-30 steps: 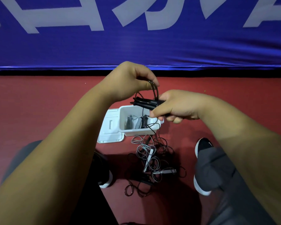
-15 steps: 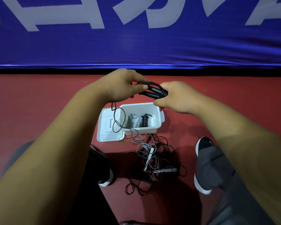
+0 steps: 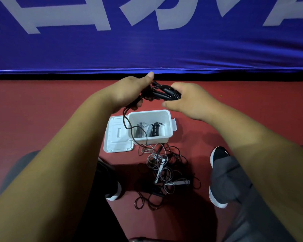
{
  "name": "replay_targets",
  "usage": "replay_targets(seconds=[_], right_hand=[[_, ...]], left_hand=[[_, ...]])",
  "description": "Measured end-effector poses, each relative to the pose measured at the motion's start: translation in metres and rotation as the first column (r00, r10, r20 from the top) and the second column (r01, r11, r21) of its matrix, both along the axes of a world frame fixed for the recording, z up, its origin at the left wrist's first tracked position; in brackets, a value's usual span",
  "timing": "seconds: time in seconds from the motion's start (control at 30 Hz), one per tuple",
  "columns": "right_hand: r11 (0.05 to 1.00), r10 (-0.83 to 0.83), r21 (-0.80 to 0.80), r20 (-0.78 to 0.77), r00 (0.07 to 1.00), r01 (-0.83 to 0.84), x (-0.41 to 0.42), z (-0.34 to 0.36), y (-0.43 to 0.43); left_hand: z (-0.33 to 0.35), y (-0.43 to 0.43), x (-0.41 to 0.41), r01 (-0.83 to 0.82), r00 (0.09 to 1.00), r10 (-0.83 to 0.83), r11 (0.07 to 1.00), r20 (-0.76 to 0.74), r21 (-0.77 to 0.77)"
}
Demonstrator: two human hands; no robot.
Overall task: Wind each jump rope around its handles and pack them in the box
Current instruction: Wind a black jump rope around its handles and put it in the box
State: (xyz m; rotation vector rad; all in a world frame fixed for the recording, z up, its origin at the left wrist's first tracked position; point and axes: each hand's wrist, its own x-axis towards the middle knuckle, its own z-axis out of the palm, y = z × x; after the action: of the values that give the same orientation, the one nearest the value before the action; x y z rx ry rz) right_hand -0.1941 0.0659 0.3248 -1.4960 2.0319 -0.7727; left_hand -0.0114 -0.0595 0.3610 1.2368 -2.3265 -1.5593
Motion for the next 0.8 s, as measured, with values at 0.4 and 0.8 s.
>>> replay_targets(seconds=[0.4,0.8], right_hand=[[0.995,-0.040,0.103,0.380,0.924,0.001,-0.001,0.000,0.003],[0.979,-0.200,0.011,-0.105,0.974,0.203,-0.009,-0.013,-0.004]], left_hand=[[-0.007,-0.006,-0.002,0.084,0.992,-0.076,0.993,-0.100,0.079],[-0.007,0.011,-0.008,0.188,0.978,-0.204,0.948,0.038,0.255]])
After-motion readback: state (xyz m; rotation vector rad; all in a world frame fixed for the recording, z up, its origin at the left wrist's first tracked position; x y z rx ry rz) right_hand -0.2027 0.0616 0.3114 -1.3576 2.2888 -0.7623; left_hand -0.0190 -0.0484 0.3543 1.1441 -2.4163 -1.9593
